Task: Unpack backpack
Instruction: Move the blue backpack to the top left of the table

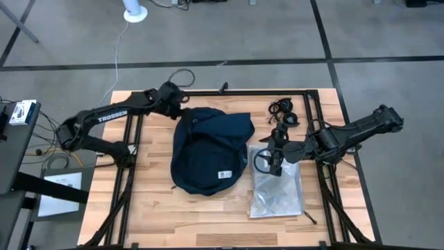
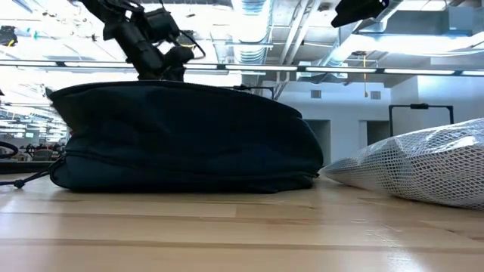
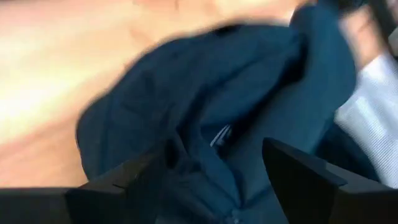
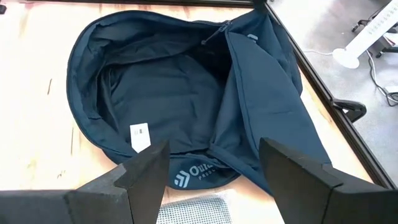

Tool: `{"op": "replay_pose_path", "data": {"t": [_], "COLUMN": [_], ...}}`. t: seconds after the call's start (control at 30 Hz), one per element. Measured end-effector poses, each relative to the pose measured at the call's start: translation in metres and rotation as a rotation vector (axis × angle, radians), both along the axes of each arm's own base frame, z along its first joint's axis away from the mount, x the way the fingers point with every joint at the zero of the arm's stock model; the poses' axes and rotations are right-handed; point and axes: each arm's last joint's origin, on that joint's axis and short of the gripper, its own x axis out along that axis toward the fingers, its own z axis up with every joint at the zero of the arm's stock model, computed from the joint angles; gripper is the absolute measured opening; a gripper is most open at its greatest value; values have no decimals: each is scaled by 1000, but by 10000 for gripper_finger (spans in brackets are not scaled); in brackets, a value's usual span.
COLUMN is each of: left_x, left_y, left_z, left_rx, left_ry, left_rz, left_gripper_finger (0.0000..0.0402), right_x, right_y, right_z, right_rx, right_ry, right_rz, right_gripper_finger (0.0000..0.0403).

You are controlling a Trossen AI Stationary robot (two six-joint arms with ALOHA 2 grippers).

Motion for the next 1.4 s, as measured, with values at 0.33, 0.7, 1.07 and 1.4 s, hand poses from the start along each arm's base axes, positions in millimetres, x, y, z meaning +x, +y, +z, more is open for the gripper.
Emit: {"op": "replay_pose_path", "data": {"t": [0.33,0.7,1.07,1.4], "left_x": [27,-3,-64,-73], "left_y": [14,-1,4,31], "left_z": [-52,-31,38,42], "left_rx": [-24,63,313,390], "left_ry": [154,442,756,723], "left_rz": [-79,-159,-68,36], "left_gripper_finger": [184,3,0,0], "right_x": [-1,0,1,9], "right_y": [3,4,0,2], "right_z": [0,1,1,-7], "right_rx": [9,26,22,0], "right_ry": [-2,-19,-14,17], "right_rz": [8,3,-15,-7], "right_gripper_finger": [239,239,239,239]}}
